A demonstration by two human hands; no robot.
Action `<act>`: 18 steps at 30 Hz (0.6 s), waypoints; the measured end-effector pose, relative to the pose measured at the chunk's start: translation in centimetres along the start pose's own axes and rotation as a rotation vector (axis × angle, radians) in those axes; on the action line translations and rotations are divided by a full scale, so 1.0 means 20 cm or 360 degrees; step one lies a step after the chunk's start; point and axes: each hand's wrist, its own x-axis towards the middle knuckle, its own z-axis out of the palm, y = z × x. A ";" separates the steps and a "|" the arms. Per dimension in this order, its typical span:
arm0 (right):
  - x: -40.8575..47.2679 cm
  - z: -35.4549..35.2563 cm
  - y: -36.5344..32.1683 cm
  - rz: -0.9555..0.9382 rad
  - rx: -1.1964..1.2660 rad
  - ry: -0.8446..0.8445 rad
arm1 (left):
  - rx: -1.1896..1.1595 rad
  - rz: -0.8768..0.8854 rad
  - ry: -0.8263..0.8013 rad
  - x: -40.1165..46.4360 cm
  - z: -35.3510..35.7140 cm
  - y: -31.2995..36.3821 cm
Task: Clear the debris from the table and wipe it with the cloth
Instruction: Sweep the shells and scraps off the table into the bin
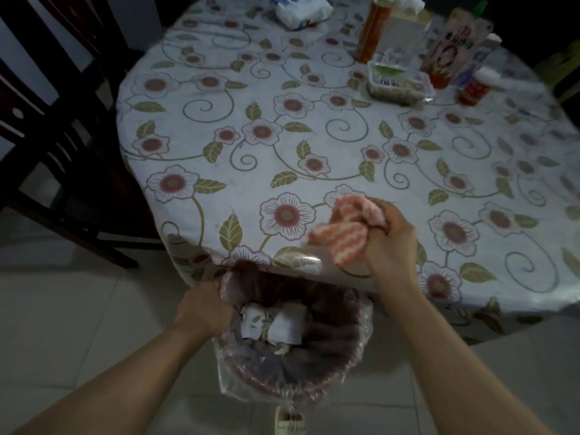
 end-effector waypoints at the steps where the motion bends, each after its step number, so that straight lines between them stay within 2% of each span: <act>1: 0.07 0.01 0.02 -0.0006 -0.0089 -0.0040 | -0.0001 -0.0014 0.0004 0.01 -0.01 -0.01; 4: 0.16 0.11 0.10 -0.0088 -0.0308 -0.0233 | -0.0007 -0.0050 -0.0007 0.03 -0.03 -0.03; 7: 0.04 0.22 0.08 -0.0255 -0.0361 -0.0351 | -0.0059 -0.0112 0.0021 0.06 -0.04 -0.06; 12: -0.41 0.37 -0.02 -0.0617 -0.0150 -0.0953 | -0.0150 -0.0239 0.0020 0.04 -0.06 -0.10; 13: -0.47 0.39 -0.03 -0.0676 -0.0153 -0.0972 | -0.0190 -0.0222 0.0005 0.04 -0.06 -0.11; 15: -0.55 0.43 -0.04 -0.0726 -0.0192 -0.0820 | -0.0220 -0.0202 -0.0035 0.01 -0.07 -0.15; 18: -0.66 0.43 -0.08 -0.0529 -0.0299 -0.0513 | -0.0219 -0.0190 -0.0057 -0.04 -0.07 -0.23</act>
